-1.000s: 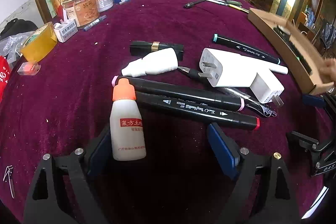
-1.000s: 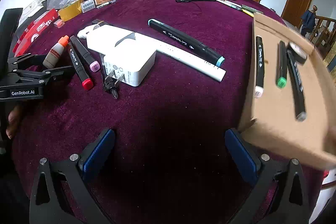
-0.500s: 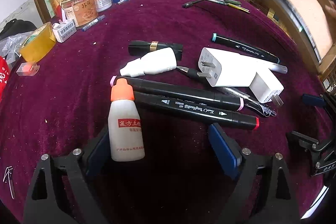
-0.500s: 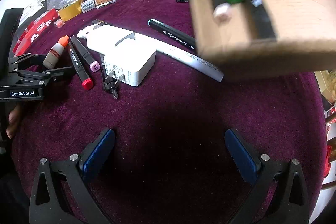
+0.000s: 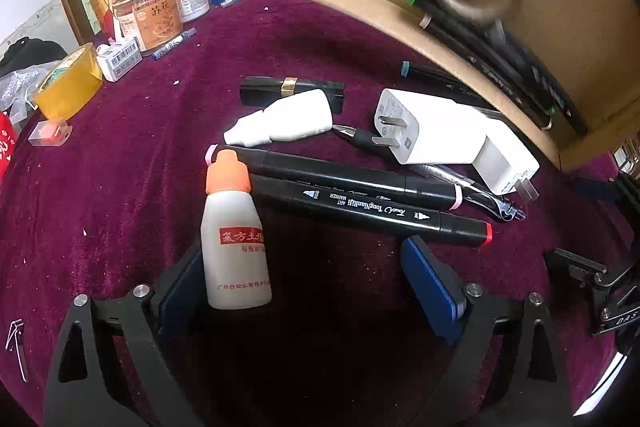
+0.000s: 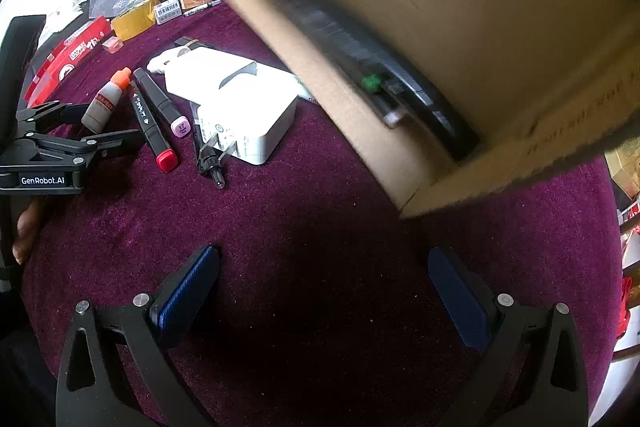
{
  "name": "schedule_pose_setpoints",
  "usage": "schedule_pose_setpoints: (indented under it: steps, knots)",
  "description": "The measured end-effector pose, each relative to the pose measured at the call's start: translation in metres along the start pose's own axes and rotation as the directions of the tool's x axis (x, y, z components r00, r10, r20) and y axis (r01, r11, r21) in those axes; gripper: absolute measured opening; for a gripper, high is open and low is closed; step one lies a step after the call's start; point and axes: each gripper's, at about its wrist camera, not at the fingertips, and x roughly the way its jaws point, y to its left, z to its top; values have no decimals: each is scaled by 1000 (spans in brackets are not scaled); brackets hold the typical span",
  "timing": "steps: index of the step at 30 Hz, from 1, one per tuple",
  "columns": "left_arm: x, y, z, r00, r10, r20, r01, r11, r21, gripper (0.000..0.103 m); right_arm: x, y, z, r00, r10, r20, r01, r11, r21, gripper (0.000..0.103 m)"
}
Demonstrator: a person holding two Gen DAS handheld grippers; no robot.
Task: Organize rigid objects
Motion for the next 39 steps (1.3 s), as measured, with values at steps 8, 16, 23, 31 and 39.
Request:
schedule_pose_setpoints:
  steps: [8, 16, 23, 31, 39]
  knots:
    - [1, 0, 0, 1000, 1, -6, -1, 1000, 2, 98, 0, 0, 0, 1000, 0, 0, 0, 1000, 0, 102]
    - [1, 0, 1, 1000, 1, -6, -1, 1000, 3, 99, 0, 0, 0, 1000, 0, 0, 0, 1000, 0, 102]
    - [4, 1, 2, 1000, 6, -13, -6, 1000, 2, 102, 0, 0, 0, 1000, 0, 0, 0, 1000, 0, 102]
    - [4, 1, 2, 1000, 7, -17, -7, 1000, -1, 103, 0, 0, -1, 1000, 0, 0, 0, 1000, 0, 102]
    - [4, 2, 2, 1000, 7, -16, -7, 1000, -1, 103, 0, 0, 0, 1000, -1, 0, 1, 1000, 1, 102]
